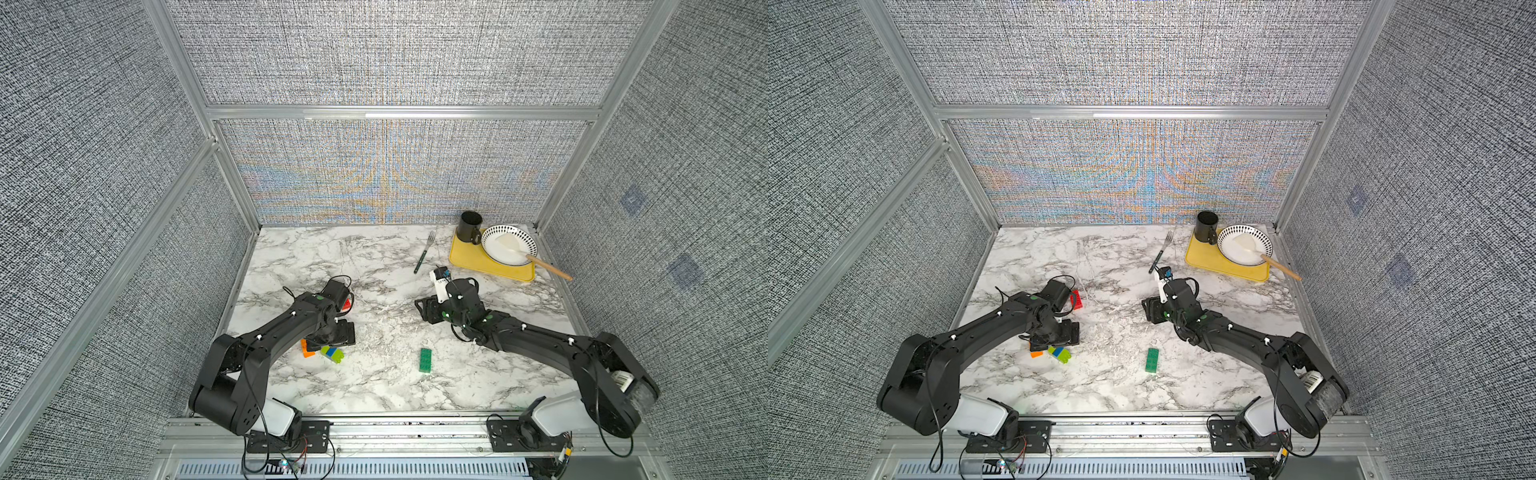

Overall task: Assemble an ice cream with lego
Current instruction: Pick up the lego brick from the center of the board.

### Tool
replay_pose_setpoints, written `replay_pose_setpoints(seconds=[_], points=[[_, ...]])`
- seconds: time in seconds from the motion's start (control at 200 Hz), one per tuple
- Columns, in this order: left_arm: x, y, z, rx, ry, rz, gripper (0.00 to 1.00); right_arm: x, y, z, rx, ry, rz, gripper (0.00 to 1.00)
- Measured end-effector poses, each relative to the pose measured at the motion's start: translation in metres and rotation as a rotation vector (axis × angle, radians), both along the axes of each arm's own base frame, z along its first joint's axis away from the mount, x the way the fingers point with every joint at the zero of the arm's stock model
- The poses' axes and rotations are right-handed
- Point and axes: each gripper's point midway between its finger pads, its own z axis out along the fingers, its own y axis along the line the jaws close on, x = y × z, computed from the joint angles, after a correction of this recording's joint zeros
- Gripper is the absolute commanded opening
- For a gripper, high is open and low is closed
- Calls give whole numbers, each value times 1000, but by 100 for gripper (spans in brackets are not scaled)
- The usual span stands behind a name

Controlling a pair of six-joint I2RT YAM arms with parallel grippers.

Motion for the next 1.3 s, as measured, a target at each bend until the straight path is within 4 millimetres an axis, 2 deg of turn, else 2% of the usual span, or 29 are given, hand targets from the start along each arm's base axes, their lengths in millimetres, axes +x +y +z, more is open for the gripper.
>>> replay_pose_setpoints(seconds=[0.075,0.235,0.43,0.786,1.171,1.301], points=[[1,0,1,-2,-4,-2,92,0,0,0,0,0,1,64],[-1,-2,1,-16,3,-4,84,-1,2,1,-3,-3,6,64],[-11,-16,-10,-94,72,-12,77,-1,3,2,-7,-6,9,64],[-20,-53,-7,-232,88,-31,76,0,2,2,-11,-10,5,64],[-30,-66,-14,-195,139,-104,78,1,1,2,-16,-13,-1,64],[-31,-63,-15,-168,145,-120,75,1,0,1,-19,-15,-2,64]])
